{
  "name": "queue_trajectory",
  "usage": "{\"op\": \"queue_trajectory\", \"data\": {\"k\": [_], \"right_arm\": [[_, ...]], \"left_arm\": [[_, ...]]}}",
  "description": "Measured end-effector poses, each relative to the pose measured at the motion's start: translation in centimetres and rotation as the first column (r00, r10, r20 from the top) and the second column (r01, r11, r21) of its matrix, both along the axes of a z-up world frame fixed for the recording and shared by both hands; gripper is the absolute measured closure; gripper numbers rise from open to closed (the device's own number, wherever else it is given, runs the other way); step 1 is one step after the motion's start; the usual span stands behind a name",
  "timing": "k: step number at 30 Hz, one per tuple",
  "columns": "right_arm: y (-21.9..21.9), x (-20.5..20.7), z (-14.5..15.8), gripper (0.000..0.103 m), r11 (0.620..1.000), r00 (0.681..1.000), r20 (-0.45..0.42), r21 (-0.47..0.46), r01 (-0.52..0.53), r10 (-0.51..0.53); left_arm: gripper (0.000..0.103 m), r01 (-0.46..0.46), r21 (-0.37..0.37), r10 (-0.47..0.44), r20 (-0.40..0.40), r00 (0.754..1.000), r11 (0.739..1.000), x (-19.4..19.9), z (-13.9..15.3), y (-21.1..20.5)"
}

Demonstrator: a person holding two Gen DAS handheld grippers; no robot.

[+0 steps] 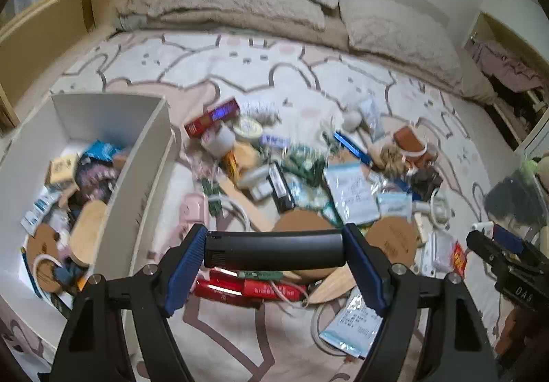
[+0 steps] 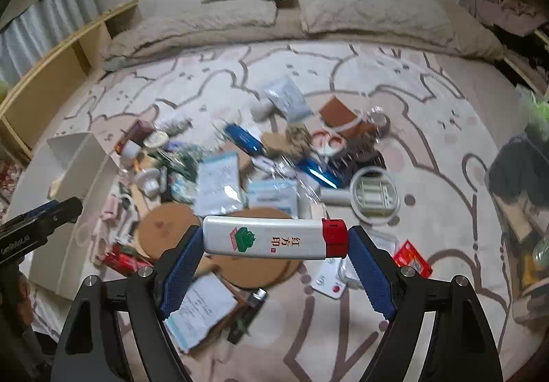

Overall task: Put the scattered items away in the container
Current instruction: 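Lift both held items and carry them over the white shoe box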

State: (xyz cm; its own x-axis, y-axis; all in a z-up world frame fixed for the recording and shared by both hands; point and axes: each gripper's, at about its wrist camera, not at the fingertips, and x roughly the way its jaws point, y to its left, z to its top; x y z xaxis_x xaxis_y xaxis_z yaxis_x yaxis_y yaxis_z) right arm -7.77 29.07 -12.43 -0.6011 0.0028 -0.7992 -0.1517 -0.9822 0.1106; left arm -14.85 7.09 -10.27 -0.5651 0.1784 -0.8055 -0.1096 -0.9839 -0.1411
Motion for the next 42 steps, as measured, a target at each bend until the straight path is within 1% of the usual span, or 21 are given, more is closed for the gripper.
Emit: {"op": "queue_trajectory", "data": {"k": [7, 13, 22, 26, 31, 35, 42], "right_arm": [[-1.1, -0.1, 3.0, 0.018, 1.000, 0.997, -0.081, 0.004, -0.003, 0.004], [-1.6, 0.0, 5.2, 0.018, 1.000, 0.990, -0.142, 0.009, 0.003, -0.002], [-2.0, -0.5, 8.3, 0.018, 1.000, 0.976, -0.218, 0.008, 0.020, -0.018], [-2.2, -1.0, 9.3, 0.018, 1.000, 0.970, -0.243, -0.009, 0.024, -0.026], [-3.3, -1.8, 10.3, 0.018, 0.999, 0.962, -0.273, -0.032, 0.023, -0.030], [-4.5, -2.3, 10.4, 0.018, 0.999, 0.958, -0.285, -0.048, 0.010, -0.024], [-7.8, -2.9, 9.6, 0.018, 0.998, 0.956, -0.290, -0.027, -0.053, 0.043]], "left_arm": [[0.024, -0.006, -0.007, 0.005, -0.093, 0.996, 1.000, 0.7, 3.5, -0.5], [0.024, -0.003, 0.005, 0.004, -0.131, 0.991, 1.000, 1.0, 5.5, -0.7], [0.024, -0.023, 0.063, 0.034, -0.175, 0.984, 0.998, 0.4, 8.7, -1.9], [0.024, -0.039, 0.050, 0.049, -0.214, 0.976, 0.998, 0.3, 9.9, -2.9], [0.024, -0.068, 0.056, 0.080, -0.255, 0.964, 0.996, 0.0, 11.0, -4.7], [0.024, -0.088, 0.068, 0.103, -0.274, 0.956, 0.994, 0.1, 11.4, -6.3], [0.024, -0.123, 0.017, 0.122, -0.311, 0.942, 0.992, 0.4, 11.3, -8.7]]}}
